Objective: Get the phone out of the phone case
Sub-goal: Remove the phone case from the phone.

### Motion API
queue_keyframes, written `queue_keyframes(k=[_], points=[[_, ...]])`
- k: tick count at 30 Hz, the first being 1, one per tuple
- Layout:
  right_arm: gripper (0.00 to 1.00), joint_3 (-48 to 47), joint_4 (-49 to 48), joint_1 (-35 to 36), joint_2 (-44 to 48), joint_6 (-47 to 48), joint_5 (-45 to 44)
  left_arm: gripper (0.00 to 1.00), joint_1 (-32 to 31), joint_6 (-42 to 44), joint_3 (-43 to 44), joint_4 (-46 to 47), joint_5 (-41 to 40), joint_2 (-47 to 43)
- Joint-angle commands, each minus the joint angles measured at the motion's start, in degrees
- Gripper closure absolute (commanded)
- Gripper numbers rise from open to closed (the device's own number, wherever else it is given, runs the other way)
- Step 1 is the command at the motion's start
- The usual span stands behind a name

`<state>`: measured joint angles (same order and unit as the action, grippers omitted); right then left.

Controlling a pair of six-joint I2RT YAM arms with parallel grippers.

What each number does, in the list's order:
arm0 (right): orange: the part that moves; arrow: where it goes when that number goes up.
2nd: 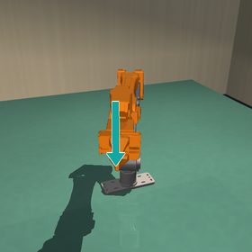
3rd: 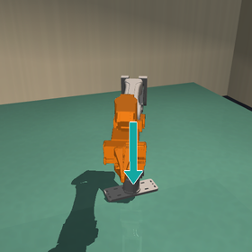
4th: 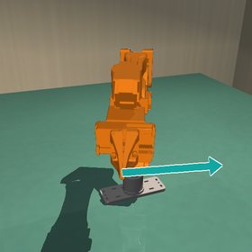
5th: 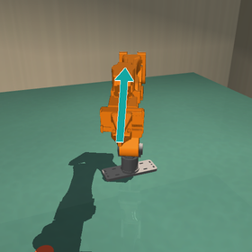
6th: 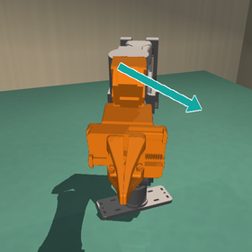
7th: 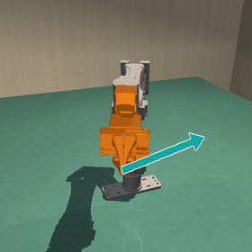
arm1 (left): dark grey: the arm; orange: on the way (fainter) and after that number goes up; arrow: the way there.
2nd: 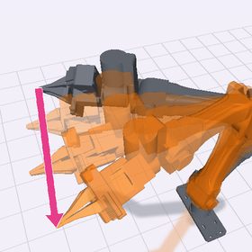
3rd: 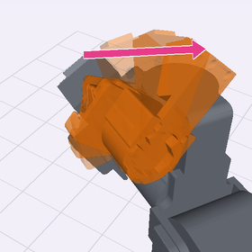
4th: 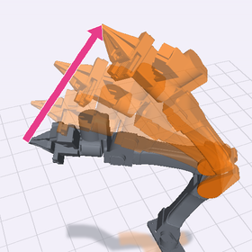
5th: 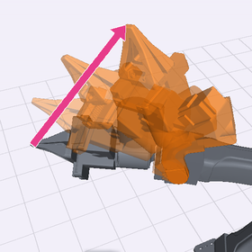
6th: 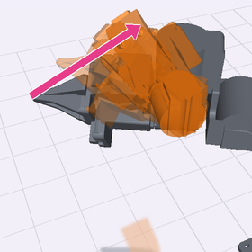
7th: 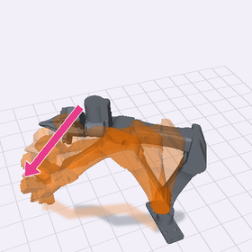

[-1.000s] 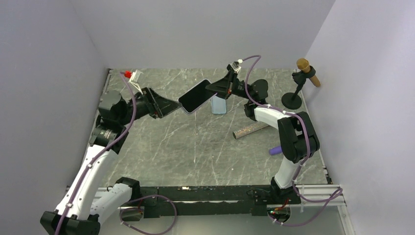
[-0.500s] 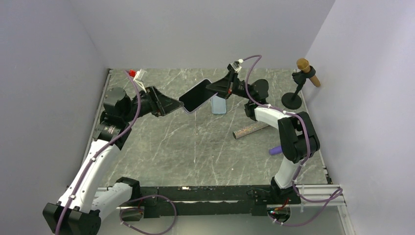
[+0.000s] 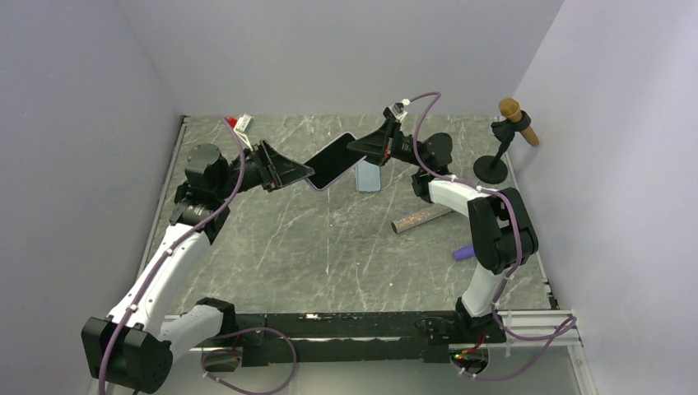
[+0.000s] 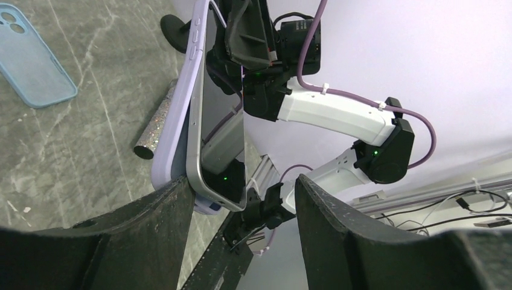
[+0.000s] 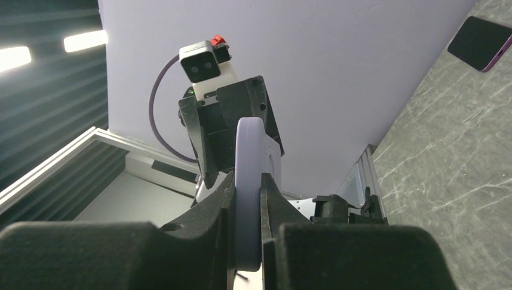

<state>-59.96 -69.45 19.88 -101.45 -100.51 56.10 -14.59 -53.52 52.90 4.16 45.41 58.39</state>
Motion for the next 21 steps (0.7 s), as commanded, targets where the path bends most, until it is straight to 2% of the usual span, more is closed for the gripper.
queue_keyframes(k=[1, 5, 8, 14, 18, 21], points=[[1.0, -2.11, -3.31, 0.4, 3.15, 0.32, -0.54, 0.35, -0.07, -5.36, -1.46, 8.16, 2.49, 1.02], [1.0, -4.25, -1.17, 0.49, 2.96, 3.76, 3.02, 0.39, -0.09, -6.45, -1.31, 10.69, 4.52, 2.75], [1.0, -6.17, 4.19, 0.38, 3.77, 9.87, 7.01, 0.5, -0.21, -4.92, -0.18, 9.74, 7.54, 5.16], [1.0, -10.43, 22.34, 0.53, 6.87, 25.06, 13.7, 0.6, -1.86, 5.83, 3.46, -0.14, 12.26, 9.06], [1.0, -13.15, 33.36, 1.36, 8.25, 34.16, 16.21, 0.62, -4.09, 7.37, 3.37, 0.55, 13.9, 10.98], [1.0, -16.32, 47.56, 2.19, 9.29, 44.13, 15.71, 0.67, -6.22, 7.86, 3.55, 0.88, 15.09, 12.76]])
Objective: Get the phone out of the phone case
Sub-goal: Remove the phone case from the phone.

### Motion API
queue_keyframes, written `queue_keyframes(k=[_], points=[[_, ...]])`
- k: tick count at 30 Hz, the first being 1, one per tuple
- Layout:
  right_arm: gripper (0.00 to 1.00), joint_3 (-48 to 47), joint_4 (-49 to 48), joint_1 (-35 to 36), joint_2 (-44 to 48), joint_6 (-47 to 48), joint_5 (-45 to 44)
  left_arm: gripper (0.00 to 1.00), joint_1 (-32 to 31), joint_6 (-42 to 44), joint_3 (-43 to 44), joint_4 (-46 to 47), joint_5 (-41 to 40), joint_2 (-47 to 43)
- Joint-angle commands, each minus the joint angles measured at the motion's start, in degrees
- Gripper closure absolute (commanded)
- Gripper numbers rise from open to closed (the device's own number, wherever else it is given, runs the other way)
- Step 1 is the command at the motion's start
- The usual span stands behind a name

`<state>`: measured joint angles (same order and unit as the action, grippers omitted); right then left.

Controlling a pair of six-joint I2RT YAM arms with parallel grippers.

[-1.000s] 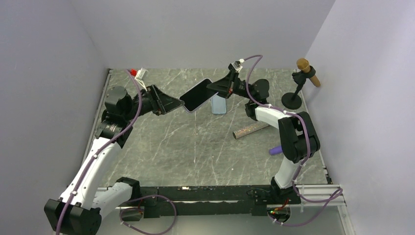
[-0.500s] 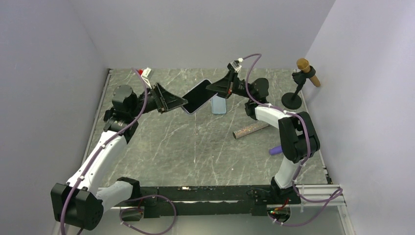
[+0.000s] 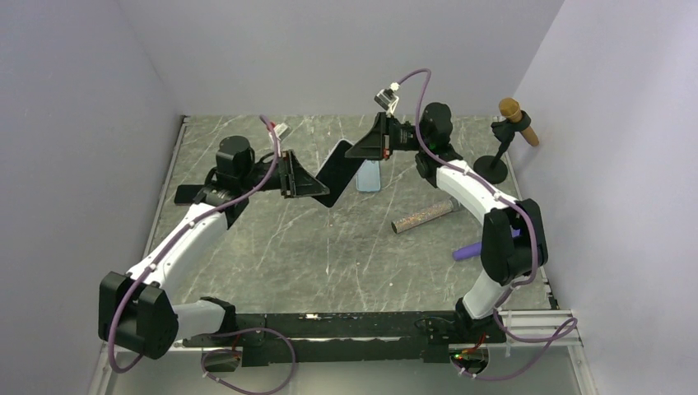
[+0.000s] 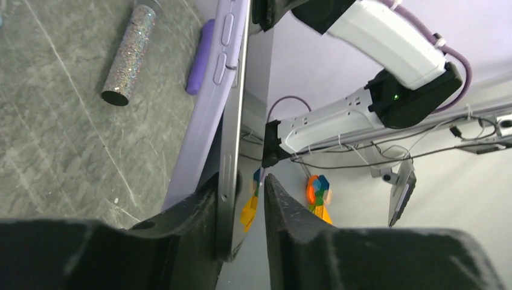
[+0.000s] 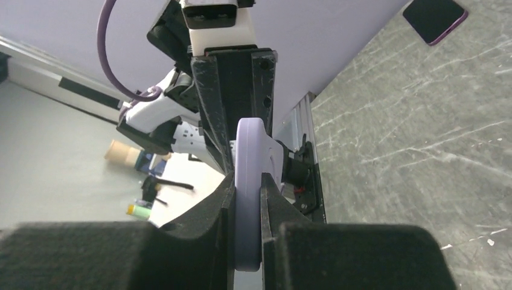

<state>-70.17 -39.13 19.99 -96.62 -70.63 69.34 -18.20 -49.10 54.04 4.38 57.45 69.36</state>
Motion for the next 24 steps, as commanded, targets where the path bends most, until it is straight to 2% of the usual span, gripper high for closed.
queue_keyframes(k=[1, 4, 9, 10, 12, 14, 15, 17, 19, 21, 24], points=[[1.0, -7.07, 21.09, 2.29, 4.69, 17.42, 2.22, 0.69, -3.3, 3.68, 2.5, 0.89, 3.58, 2.21], [1.0, -8.19, 25.78, 2.39, 5.26, 21.82, 1.69, 0.75, -4.8, 3.7, 2.51, 1.87, 4.05, 2.81], [1.0, -7.01, 23.97, 2.55, 6.11, 20.4, 1.48, 0.98, -4.92, 0.6, 0.78, 7.08, 2.78, 1.76], [0.99, -6.92, 25.1, 2.41, 6.4, 21.07, 0.72, 1.0, -4.92, -0.58, -0.11, 9.69, 2.45, 1.39], [0.79, -6.49, 27.34, 2.29, 7.33, 22.12, -2.09, 1.0, -4.88, -3.8, -1.48, 14.08, 1.68, 0.7], [0.67, -5.3, 26.9, 2.17, 8.31, 21.35, -4.7, 1.0, -4.7, -7.08, -2.68, 18.47, 0.88, 0.32], [0.56, -4.49, 26.22, 1.98, 9.05, 20.47, -6.05, 1.0, -4.47, -8.86, -3.17, 20.63, 0.45, 0.14], [0.3, -0.48, 22.04, 1.09, 11.3, 16.97, -9.34, 1.0, -3.84, -13.01, -4.5, 25.99, -0.6, -0.05], [0.15, 5.57, 14.14, 0.16, 14.6, 11.83, -14.94, 1.0, -2.8, -17.75, -6.23, 31.32, -2.88, -0.67], [0.08, 11.9, 7.17, -0.31, 17.71, 8.05, -20.26, 1.0, -2.3, -22.22, -7.57, 36.08, -6.18, -1.49], [0.09, 19.25, 2.16, 0.29, 20.57, 5.24, -26.49, 1.0, -2.19, -26.46, -8.77, 41.06, -12.0, -2.61]])
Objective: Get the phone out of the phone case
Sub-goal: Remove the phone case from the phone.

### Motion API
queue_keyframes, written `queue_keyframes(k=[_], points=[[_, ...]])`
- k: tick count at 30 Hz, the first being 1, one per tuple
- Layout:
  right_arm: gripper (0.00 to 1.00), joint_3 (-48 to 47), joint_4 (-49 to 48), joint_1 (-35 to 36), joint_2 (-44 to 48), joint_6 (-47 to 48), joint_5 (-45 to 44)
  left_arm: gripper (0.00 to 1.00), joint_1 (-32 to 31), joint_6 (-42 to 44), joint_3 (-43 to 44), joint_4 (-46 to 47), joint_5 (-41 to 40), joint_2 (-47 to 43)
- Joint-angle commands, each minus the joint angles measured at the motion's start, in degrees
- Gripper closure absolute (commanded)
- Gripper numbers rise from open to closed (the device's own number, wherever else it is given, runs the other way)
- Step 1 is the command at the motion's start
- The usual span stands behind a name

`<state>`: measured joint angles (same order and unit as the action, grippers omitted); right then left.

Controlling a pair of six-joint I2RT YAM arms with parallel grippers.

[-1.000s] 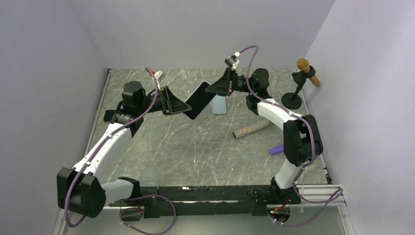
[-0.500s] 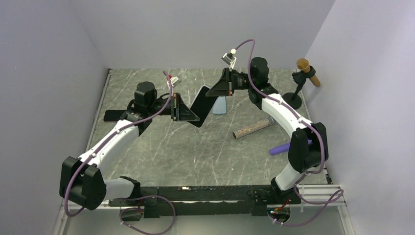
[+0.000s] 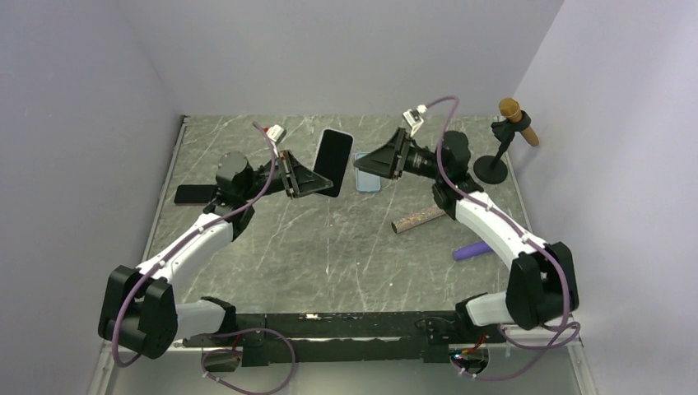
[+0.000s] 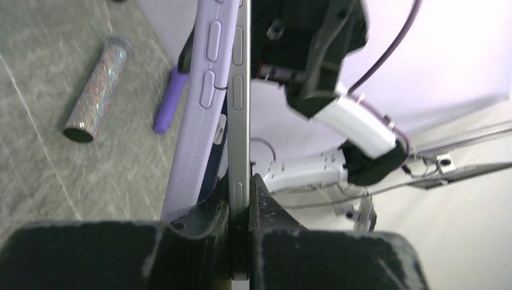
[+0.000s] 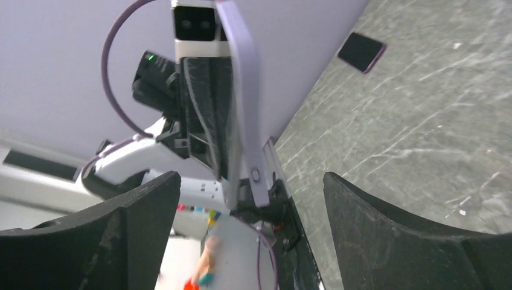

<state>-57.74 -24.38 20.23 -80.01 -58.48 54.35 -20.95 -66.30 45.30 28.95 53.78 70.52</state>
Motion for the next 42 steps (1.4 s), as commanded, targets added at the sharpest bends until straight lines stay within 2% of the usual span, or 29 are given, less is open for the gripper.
queue_keyframes(k=[1, 5, 8, 13, 17, 26, 42], points=[[0.12, 8.95, -15.0, 0.47, 4.35, -8.21, -12.25, 1.0, 0.58, -10.13, -0.23, 17.67, -9.69, -4.01], [0.22, 14.28, -22.99, 1.98, 4.92, -11.42, -13.08, 1.0, 0.56, -13.31, -0.97, 21.46, -13.1, -4.02], [0.33, 14.07, -23.55, 3.42, 4.43, -11.12, -12.53, 1.0, 0.56, -16.06, -1.9, 25.33, -14.58, -3.19], [0.41, 12.42, -24.16, 5.03, 3.68, -9.92, -11.86, 1.0, 0.56, -17.35, -1.81, 26.58, -13.69, -1.74], [0.51, 10.56, -24.71, 6.15, 1.59, -9.88, -10.91, 1.0, 0.56, -18.39, -2.03, 27.92, -13.62, -1.19], [0.54, 7.91, -28.01, 9.15, -2.88, -11.25, -10.1, 1.0, 0.51, -17.46, -1.92, 26.73, -13.17, -0.96], [0.53, 9.19, -29.98, 10.18, -2.23, -10.87, -10.57, 1.0, 0.56, -17.77, -2.12, 27.99, -12.42, 0.55]])
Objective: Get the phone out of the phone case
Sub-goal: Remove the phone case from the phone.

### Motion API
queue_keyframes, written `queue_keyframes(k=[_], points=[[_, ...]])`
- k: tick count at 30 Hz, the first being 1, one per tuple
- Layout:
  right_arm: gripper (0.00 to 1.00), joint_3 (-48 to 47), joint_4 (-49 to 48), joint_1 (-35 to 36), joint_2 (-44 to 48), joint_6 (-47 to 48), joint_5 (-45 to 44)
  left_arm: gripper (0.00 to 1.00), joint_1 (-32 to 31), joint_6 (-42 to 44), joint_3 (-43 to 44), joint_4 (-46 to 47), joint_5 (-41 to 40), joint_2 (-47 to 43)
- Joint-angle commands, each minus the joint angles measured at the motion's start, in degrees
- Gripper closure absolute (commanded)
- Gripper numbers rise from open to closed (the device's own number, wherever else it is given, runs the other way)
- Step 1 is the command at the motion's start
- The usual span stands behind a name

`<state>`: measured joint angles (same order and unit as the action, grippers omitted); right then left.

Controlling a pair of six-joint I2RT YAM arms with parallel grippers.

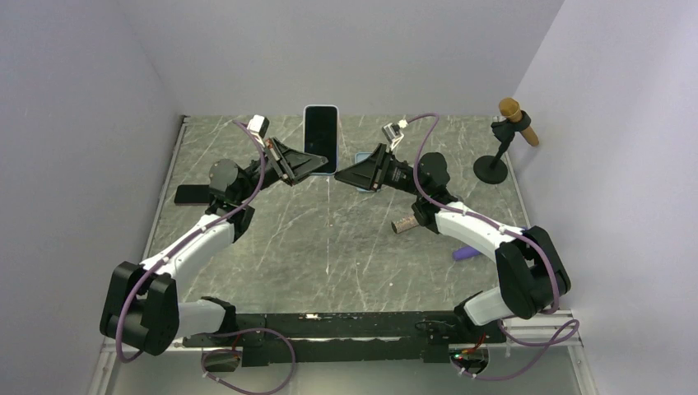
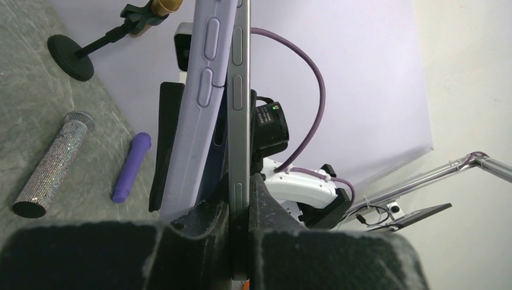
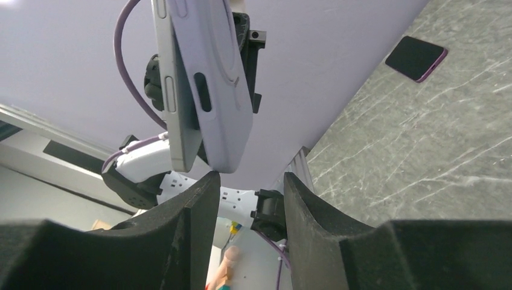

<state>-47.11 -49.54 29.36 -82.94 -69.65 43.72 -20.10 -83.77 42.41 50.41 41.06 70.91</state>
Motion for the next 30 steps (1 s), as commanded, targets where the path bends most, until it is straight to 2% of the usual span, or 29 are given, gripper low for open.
queue_keyframes(k=[1, 7, 11, 14, 19, 26, 30], points=[[0.53, -1.61, -5.04, 1.0, 0.55, 0.3, 0.12, 1.0, -0.32, -0.46, 0.74, 6.66, 0.39, 0.33], [0.55, -3.11, -6.19, 1.34, -0.84, -0.47, 0.04, 1.0, -0.38, -0.76, 0.82, 7.15, 0.67, 0.38], [0.62, -4.96, -6.72, 1.72, -2.76, -0.97, -0.1, 1.0, -0.42, -0.74, 0.57, 7.14, 0.77, -0.12], [0.73, -6.03, -7.74, 2.0, -3.79, -1.44, -0.54, 1.0, -0.49, -0.58, 0.22, 6.79, 0.96, -0.55], [1.0, -7.96, -6.37, 2.1, -4.89, -0.66, -1.77, 1.0, -1.27, -0.44, -1.0, 6.76, 0.95, -0.69], [1.0, -13.02, -0.03, 0.61, -6.17, 1.81, -6.01, 1.0, -2.39, -3.09, -2.28, 9.9, 0.95, -0.08], [1.0, -15.53, 1.69, -1.78, -7.78, 0.43, -7.92, 1.0, -2.64, -2.19, -2.72, 8.29, 1.21, -1.26]])
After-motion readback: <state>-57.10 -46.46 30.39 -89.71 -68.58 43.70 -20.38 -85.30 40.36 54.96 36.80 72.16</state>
